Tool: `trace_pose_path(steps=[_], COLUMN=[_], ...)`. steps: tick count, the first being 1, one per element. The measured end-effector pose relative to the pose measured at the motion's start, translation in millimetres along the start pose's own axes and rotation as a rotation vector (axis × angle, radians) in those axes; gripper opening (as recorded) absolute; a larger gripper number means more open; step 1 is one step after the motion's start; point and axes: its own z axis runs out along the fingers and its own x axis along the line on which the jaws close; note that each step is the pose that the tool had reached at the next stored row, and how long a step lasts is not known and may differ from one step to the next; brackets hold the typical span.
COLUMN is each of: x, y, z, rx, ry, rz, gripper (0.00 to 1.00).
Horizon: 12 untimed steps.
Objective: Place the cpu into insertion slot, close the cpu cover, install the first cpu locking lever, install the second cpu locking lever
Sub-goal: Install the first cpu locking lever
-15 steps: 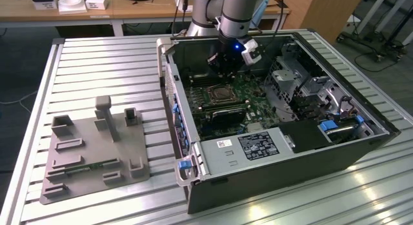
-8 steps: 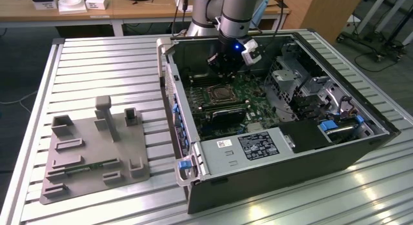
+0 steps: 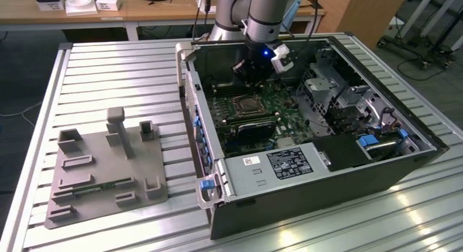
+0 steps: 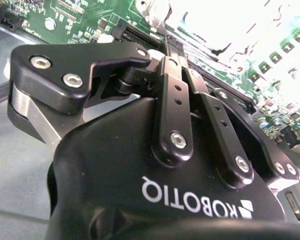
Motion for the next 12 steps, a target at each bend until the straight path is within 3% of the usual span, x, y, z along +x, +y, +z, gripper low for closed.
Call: trace_pose_path(steps=[5,12], x=[0.1,0.3], y=[-0.8,-1.0], z=[1.2,5.0], rx=[0.0147,0.0219], ry=[0.0009,0.0027], rz=[0.0,0.0], gripper=[0.1,0.1])
